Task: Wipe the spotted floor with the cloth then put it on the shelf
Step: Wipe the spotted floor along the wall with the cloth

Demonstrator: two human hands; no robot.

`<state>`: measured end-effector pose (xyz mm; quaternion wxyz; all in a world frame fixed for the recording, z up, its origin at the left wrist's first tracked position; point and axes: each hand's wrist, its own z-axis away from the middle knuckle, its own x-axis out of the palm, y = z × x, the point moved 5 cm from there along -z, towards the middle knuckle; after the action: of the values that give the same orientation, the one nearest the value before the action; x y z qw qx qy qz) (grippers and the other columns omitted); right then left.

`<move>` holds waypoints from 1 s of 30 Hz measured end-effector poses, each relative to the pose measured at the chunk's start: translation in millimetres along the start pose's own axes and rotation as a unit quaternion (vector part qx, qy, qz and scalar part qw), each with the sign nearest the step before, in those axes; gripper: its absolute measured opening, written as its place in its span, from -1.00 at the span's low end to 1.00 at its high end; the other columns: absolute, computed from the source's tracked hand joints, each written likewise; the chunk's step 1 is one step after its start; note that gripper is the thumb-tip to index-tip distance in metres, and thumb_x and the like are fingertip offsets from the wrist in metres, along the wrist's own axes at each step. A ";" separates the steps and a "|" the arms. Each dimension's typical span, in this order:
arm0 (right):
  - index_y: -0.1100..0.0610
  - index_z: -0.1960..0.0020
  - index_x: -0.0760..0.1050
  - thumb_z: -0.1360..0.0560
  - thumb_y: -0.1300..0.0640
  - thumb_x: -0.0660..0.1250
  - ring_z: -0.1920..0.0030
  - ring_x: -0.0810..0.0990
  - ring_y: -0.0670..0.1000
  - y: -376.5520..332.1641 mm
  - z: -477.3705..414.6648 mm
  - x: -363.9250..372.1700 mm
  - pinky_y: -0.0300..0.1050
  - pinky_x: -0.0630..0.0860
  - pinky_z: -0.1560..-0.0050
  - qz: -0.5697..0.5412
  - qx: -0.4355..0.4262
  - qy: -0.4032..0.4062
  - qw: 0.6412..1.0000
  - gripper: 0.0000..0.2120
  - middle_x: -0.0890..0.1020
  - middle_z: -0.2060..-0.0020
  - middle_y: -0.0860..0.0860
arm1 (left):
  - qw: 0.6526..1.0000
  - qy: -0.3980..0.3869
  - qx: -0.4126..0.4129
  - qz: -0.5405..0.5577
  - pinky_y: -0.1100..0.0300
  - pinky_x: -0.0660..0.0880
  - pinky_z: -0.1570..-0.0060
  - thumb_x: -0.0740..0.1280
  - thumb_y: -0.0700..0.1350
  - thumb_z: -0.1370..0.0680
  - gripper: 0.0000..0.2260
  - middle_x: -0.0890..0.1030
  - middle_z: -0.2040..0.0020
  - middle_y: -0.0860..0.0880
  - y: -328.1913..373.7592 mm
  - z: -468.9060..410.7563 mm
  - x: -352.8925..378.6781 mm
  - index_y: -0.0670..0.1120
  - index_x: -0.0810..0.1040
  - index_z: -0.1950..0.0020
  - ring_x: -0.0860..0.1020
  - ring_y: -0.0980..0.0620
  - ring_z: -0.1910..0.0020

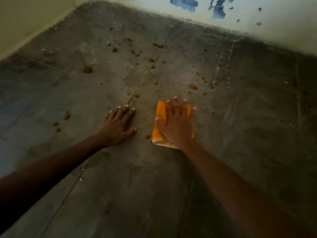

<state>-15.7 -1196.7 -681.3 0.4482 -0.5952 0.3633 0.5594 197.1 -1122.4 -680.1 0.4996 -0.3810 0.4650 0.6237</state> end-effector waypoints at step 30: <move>-0.04 -0.60 0.08 -0.52 -0.35 -0.02 -0.56 0.04 0.35 -104.0 32.8 12.2 0.47 -0.15 -0.47 0.004 -0.121 -0.016 0.993 -0.27 0.17 -0.57 0.17 | 0.986 0.114 -0.033 0.116 -0.07 0.37 -0.34 0.13 -0.01 -0.52 -0.57 0.42 -0.37 -0.10 -22.6 79.4 -4.1 -0.09 0.43 -0.36 0.41 -0.11 -0.34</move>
<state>71.6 -1130.3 -679.3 0.3764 -0.6344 0.2887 0.6103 219.2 -1045.7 -658.6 0.3548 -0.4091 0.5395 0.6448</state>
